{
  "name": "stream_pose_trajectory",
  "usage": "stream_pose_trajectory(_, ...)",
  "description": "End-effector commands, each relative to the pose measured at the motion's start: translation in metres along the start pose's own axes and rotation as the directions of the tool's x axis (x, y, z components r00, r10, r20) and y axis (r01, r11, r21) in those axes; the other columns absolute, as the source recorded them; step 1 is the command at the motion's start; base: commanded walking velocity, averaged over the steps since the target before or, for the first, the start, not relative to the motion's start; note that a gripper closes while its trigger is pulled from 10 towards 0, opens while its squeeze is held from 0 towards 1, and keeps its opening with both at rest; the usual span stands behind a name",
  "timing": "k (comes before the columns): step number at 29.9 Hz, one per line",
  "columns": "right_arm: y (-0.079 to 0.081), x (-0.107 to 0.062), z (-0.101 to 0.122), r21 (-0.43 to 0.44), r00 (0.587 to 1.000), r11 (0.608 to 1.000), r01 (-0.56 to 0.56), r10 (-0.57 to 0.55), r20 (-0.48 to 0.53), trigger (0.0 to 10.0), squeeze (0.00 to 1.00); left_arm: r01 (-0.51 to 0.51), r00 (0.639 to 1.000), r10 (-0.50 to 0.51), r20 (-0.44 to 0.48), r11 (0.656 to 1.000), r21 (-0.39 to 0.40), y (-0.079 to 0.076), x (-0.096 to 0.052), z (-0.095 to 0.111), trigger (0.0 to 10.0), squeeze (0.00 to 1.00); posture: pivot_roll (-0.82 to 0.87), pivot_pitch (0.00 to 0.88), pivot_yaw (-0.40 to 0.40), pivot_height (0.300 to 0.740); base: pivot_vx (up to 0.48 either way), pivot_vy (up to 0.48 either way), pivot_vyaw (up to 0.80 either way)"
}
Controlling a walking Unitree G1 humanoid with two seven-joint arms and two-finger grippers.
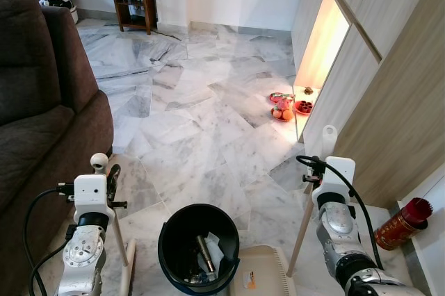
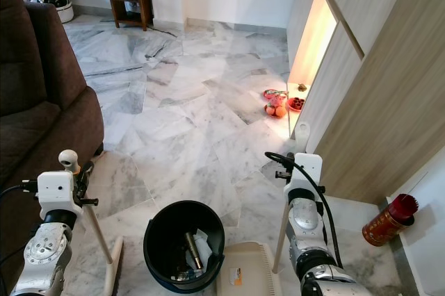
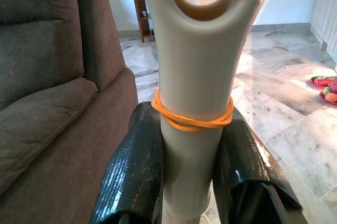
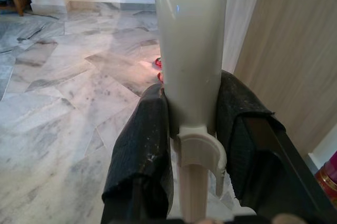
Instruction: Sweep floor
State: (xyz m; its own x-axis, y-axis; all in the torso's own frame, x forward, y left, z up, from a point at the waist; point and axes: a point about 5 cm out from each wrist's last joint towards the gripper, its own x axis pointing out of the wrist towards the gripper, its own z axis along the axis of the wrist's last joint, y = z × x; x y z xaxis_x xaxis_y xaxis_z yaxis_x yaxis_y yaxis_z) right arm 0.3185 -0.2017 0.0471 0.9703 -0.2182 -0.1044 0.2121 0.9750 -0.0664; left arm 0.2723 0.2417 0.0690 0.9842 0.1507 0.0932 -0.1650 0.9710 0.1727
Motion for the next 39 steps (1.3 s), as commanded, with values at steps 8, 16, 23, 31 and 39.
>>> stream_pose_trajectory(8,-0.0078,0.0030,0.0068,-0.010,0.999,1.000,0.008,-0.008,0.036,10.0,0.00,-0.005,0.999,0.005,0.034,1.000,-0.002,-0.0013,0.0019,0.0055,10.0,0.00,0.13,0.000,-0.048,0.740,0.000,0.000,0.00)
stream_pose_trajectory(16,-0.0092,0.0037,0.0079,-0.014,0.999,1.000,0.013,-0.013,0.039,10.0,0.00,-0.007,0.999,0.007,0.031,1.000,-0.003,-0.0012,0.0014,0.0048,10.0,0.00,0.13,0.000,-0.052,0.740,0.000,0.000,0.00)
stream_pose_trajectory(23,-0.0099,0.0044,0.0088,-0.014,0.999,1.000,0.016,-0.016,0.041,10.0,0.00,-0.013,0.999,0.013,0.032,1.000,-0.002,0.0015,0.0011,0.0048,10.0,0.00,0.14,0.000,-0.052,0.740,0.000,0.000,0.00)
stream_pose_trajectory(31,-0.0097,0.0043,0.0084,-0.013,0.999,1.000,0.015,-0.014,0.038,10.0,0.00,-0.004,0.999,0.004,0.032,1.000,-0.003,-0.0007,0.0013,0.0049,10.0,0.00,0.14,0.000,-0.049,0.740,0.000,0.000,0.00)
stream_pose_trajectory(39,-0.0086,0.0042,0.0079,-0.017,0.999,1.000,0.009,-0.008,0.034,10.0,0.00,0.003,0.999,-0.003,0.035,1.000,-0.002,-0.0016,0.0026,0.0056,10.0,0.00,0.14,0.000,-0.050,0.740,0.000,0.000,0.00)
